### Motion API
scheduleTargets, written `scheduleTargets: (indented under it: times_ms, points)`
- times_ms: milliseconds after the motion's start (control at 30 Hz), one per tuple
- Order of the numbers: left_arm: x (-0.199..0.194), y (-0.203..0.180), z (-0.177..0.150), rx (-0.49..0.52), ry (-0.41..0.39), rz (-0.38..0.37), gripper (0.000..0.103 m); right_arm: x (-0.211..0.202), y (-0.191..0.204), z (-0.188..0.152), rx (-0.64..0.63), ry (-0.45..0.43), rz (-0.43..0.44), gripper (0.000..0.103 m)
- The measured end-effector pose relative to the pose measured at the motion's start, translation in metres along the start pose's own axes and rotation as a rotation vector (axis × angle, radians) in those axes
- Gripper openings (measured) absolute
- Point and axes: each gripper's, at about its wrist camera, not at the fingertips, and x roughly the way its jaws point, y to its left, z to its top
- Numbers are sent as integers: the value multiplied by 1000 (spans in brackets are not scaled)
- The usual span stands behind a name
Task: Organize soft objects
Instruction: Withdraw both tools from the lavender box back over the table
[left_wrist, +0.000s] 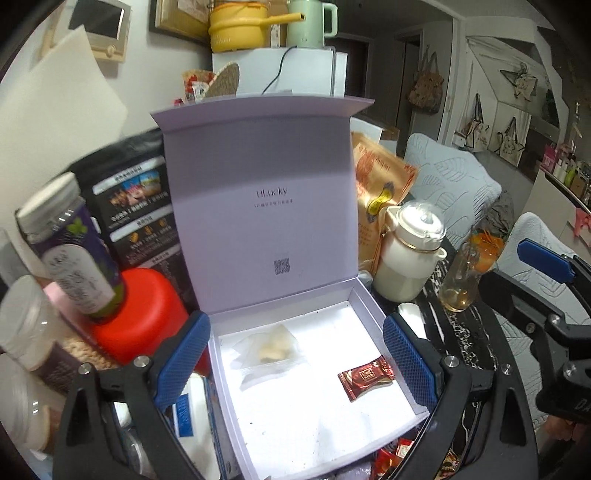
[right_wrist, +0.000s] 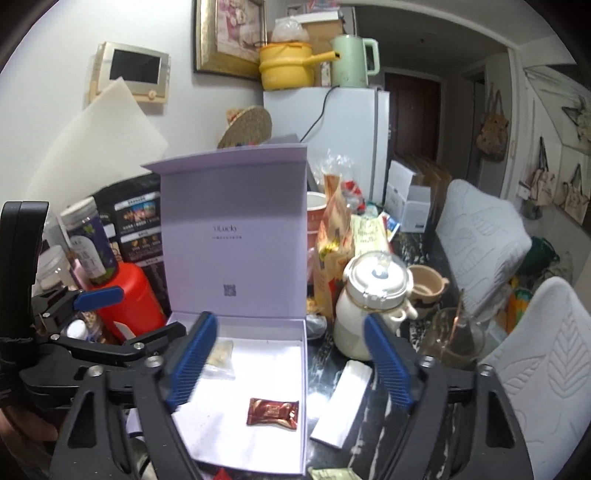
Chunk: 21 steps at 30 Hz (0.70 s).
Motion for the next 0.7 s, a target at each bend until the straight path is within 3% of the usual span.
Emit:
scheduleTargets:
  times_ms: [167, 700]
  points:
    - [-30, -1, -3, 5, -43, 23, 96, -28, 5, 4, -10, -41, -9, 92]
    - [-115, -9, -30, 47, -146, 21, 96, -117, 19, -14, 2, -143, -16, 95]
